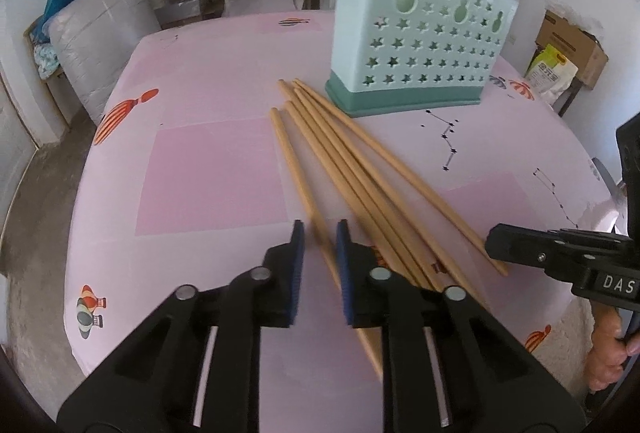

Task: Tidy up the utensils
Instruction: 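Move the right tool down to the wooden chopsticks and open it, then close the right tool on one wooden chopstick while the left tool grasps another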

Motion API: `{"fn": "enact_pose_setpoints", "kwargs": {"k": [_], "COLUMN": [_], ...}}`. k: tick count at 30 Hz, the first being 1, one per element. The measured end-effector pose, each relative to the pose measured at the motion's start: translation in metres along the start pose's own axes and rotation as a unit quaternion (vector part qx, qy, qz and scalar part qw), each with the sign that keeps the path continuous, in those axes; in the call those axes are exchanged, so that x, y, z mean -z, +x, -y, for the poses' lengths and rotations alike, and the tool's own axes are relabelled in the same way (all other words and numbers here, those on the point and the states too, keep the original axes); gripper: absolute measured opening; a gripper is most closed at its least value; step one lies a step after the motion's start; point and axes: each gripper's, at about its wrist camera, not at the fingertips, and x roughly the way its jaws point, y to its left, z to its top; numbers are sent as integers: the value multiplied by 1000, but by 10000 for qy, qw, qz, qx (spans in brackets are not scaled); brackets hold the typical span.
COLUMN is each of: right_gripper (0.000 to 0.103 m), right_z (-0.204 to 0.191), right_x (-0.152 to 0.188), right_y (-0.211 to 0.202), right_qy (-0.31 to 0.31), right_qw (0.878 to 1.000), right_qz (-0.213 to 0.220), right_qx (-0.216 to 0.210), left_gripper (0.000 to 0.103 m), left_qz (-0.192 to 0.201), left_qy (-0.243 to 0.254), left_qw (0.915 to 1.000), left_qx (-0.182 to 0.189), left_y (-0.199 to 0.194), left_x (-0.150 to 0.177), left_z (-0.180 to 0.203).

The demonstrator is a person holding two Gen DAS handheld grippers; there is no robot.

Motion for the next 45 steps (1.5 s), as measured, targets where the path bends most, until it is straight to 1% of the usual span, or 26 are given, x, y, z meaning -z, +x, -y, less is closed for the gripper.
{"fn": "enact_pose_setpoints", "kwargs": {"k": [1, 7, 10, 14, 18, 20, 22, 23, 24, 25, 28, 30, 32, 33, 34, 35, 38, 41, 45], "right_gripper": [6, 4, 4, 4, 4, 6, 9, 12, 19, 22, 22, 22, 22, 18, 10, 8, 7, 7, 6], "right_z": [-1, -4, -3, 4, 8, 6, 2, -1, -4, -8, -17, -23, -26, -28, -29, -30, -29, -23, -7], "right_x": [-1, -1, 4, 10, 11, 7, 0, -4, -7, -13, -24, -29, -33, -34, -34, -34, -28, -17, -3], "right_y": [2, 0, -7, -18, -25, -26, -26, -23, -22, -19, -4, 8, 18, 21, 23, 23, 18, 5, -16], "right_qy": [-5, -121, -209, -167, -159, -214, -325, -376, -436, -523, -790, -942, -1095, -1183, -1248, -1294, -1297, -1269, -989], "right_qw": [10000, 9999, 9997, 9997, 9994, 9992, 9989, 9988, 9986, 9982, 9960, 9942, 9916, 9901, 9890, 9883, 9882, 9882, 9915], "right_qz": [3, 7, -42, -107, -243, -235, -185, -155, -124, -87, -80, -109, -72, -25, -2, -3, 9, -8, -46], "right_qx": [4, 69, 127, 174, 184, 227, 281, 283, 272, 286, 416, 504, 683, 758, 792, 812, 810, 863, 849], "left_gripper": [8, 6, 5, 5, 5, 8, 16, 17, 18, 18, 18, 18, 17, 14, 7, 5, 5, 5, 5], "left_qz": [-1, -107, -218, -332, -394, -410, -406, -434, -452, -462, -433, -393, -341, -321, -297, -292, -305, -353, -441], "left_qy": [-5, -190, -308, -400, -476, -472, -396, -333, -296, -268, -262, -235, -207, -198, -193, -216, -355, -455, -559], "left_qw": [10000, 9997, 9993, 9986, 9979, 9977, 9980, 9981, 9982, 9982, 9985, 9988, 9992, 9993, 9994, 9993, 9989, 9983, 9973], "left_qx": [-16, -60, -4, 28, 168, 261, 263, 267, 270, 268, 222, 152, 65, 22, -48, -74, 6, 79, 167], "left_y": [0, -7, -13, -20, -22, -21, -18, -16, -14, -11, -3, 1, 7, 9, 11, 12, 11, 4, -3], "left_x": [0, 2, 7, 14, 13, 10, 6, 4, 3, 0, -6, -11, -15, -17, -19, -20, -20, -13, -4], "left_z": [-1, -11, -17, -24, -28, -28, -25, -23, -22, -20, -19, -19, -19, -19, -19, -20, -23, -23, -25]}}
